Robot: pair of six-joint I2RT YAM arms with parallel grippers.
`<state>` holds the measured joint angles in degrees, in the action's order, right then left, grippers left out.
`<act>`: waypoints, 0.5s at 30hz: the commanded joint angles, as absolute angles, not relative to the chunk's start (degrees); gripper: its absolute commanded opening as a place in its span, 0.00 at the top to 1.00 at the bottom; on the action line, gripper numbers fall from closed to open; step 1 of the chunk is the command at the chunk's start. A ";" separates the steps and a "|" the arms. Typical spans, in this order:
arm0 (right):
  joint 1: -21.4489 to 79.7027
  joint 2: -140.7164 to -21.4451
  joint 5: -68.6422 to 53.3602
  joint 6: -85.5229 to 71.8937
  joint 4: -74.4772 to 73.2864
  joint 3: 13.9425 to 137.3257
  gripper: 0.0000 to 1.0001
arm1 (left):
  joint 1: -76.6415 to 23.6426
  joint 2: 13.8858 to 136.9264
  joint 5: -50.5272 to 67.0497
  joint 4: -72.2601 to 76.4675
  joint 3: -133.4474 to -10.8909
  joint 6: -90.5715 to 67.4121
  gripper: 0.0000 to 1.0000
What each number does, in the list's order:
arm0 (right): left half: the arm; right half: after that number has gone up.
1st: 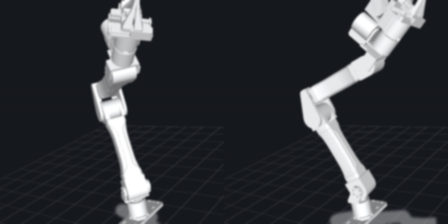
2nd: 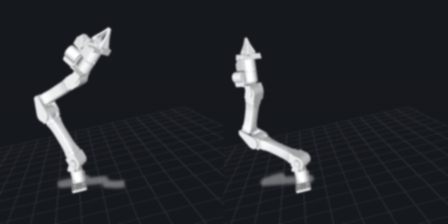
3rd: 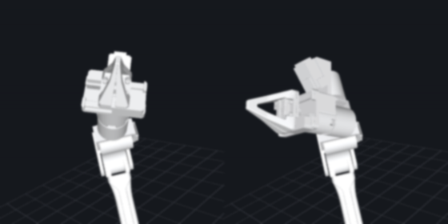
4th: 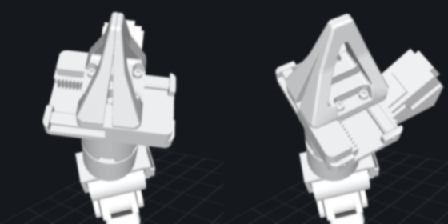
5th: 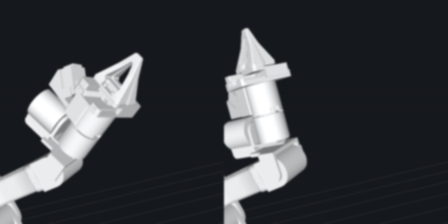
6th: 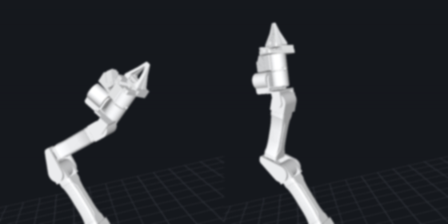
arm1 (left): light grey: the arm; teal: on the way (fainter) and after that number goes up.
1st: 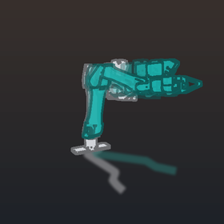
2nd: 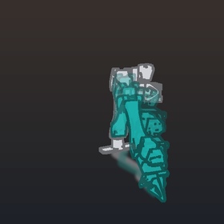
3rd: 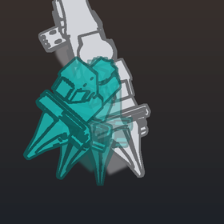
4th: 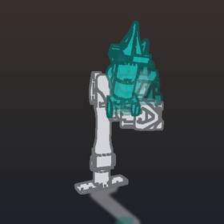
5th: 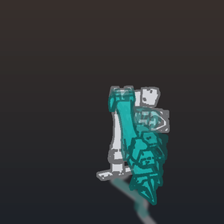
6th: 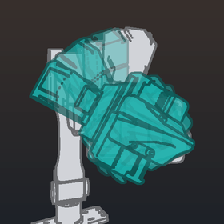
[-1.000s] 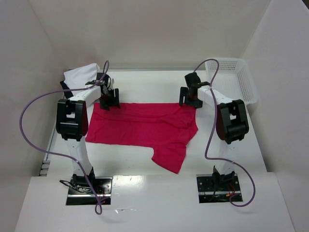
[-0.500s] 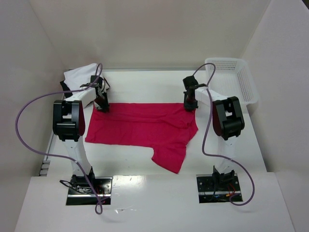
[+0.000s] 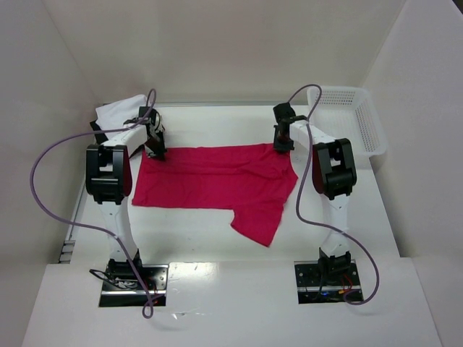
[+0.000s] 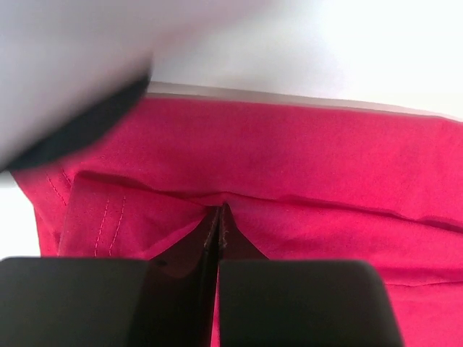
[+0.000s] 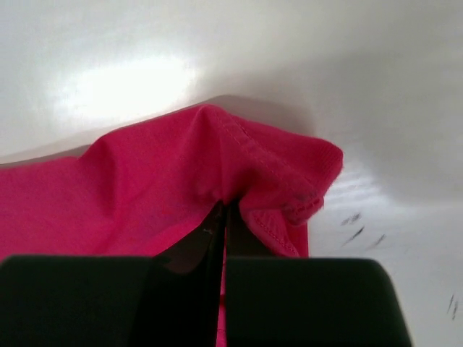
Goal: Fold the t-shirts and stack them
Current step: Fold the flattened tshirt in 1/3 of the way
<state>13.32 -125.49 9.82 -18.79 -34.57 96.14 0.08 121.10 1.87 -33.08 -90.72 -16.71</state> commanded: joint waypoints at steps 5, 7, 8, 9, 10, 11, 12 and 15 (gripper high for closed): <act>8.53 -132.09 13.62 -18.02 -35.33 107.48 1.00 | -1.58 128.67 5.09 -33.75 -102.11 -17.49 0.99; 7.82 -133.85 13.62 -17.50 -35.86 110.72 1.00 | -2.11 130.33 5.71 -33.75 -103.88 -17.49 0.99; 7.30 -134.90 13.62 -17.49 -35.86 111.79 1.00 | -2.11 130.34 5.71 -33.75 -105.10 -18.01 0.97; 6.77 -135.52 13.62 -17.49 -36.47 112.93 1.00 | -2.11 130.86 5.71 -33.75 -105.64 -18.02 0.96; 6.77 -135.53 13.62 -16.97 -36.47 115.55 1.00 | -2.11 130.87 5.71 -33.75 -106.17 -18.02 0.93; 6.77 -136.40 13.62 -16.96 -36.47 116.62 1.00 | -2.11 130.87 5.71 -33.75 -106.17 -18.02 0.92; 6.77 -137.02 12.49 -16.35 -36.47 118.55 0.93 | -2.11 131.39 5.71 -33.75 -107.04 -18.02 0.86; 6.77 -136.15 8.64 -15.12 -35.60 119.70 0.75 | -2.11 130.79 5.19 -33.75 -108.80 -18.02 0.74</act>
<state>6.85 -136.68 11.03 -17.15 -36.03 115.77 -2.42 130.32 4.84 -33.32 -105.43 -17.02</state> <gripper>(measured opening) 0.197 0.216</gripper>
